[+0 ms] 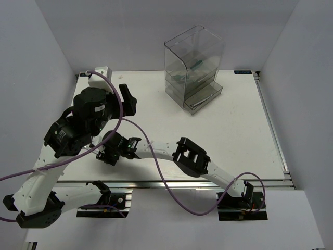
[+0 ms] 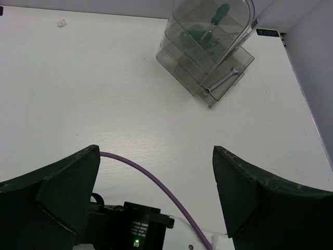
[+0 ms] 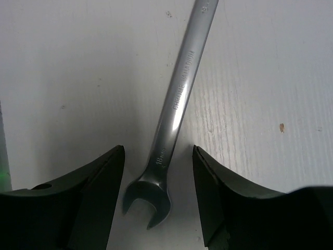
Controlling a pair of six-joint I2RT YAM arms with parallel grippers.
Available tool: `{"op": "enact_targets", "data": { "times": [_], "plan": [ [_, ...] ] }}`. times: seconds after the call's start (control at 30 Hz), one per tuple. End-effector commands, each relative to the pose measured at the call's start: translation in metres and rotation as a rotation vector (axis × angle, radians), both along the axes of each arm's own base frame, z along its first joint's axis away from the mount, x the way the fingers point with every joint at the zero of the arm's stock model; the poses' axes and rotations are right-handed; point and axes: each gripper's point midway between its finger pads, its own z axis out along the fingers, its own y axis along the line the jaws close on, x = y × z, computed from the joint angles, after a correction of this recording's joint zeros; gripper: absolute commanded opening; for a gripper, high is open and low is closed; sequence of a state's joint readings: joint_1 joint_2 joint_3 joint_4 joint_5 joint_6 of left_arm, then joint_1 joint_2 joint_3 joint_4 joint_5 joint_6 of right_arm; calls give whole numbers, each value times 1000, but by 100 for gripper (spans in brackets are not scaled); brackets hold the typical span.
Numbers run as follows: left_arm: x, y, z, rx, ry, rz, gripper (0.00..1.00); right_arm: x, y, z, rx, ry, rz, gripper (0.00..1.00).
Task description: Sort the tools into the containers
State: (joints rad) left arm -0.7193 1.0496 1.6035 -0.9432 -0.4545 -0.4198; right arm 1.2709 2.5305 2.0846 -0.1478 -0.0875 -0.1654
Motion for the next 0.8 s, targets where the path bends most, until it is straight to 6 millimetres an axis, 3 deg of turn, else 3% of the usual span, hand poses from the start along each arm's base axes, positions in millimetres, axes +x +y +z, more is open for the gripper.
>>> {"op": "enact_targets", "data": {
  "times": [0.0,0.17,0.27,0.3,0.33,0.4,0.43,0.5,0.57,0.6,0.67,0.7,0.77],
  "plan": [
    [-8,3,3,-18,-7,-15,98,2,-1,-16,-29,-31,-21,60],
    [-11,5,3,-25,-9,-14,98,6,-9,-28,-83,-41,-43,50],
    [-11,6,5,-27,-19,-11,98,6,-22,-36,-141,-30,-44,42],
    [-11,6,4,-27,-18,-9,98,10,-28,-31,-147,-26,-52,40],
    [-12,7,5,-32,-26,-9,98,8,-43,-44,-191,-9,-50,39],
    [-11,7,5,-38,-34,-8,98,13,-57,-33,-190,3,-60,36],
    [-12,7,5,-43,-40,-8,98,11,-74,-48,-229,20,-59,34],
    [-10,5,5,-51,-49,-11,98,17,-88,-39,-233,18,-71,31],
    [-8,3,3,-55,-51,-17,98,16,-115,-53,-288,31,-82,27],
    [-7,1,2,-56,-51,-19,98,21,-122,-44,-282,22,-99,27],
    [-5,-2,1,-58,-55,-25,98,19,-148,-56,-324,27,-113,26],
    [-5,-3,1,-60,-57,-27,98,24,-155,-46,-314,21,-127,26],
    [-2,-5,0,-60,-59,-31,98,27,-177,-47,-336,36,-153,26]
  ]
}}
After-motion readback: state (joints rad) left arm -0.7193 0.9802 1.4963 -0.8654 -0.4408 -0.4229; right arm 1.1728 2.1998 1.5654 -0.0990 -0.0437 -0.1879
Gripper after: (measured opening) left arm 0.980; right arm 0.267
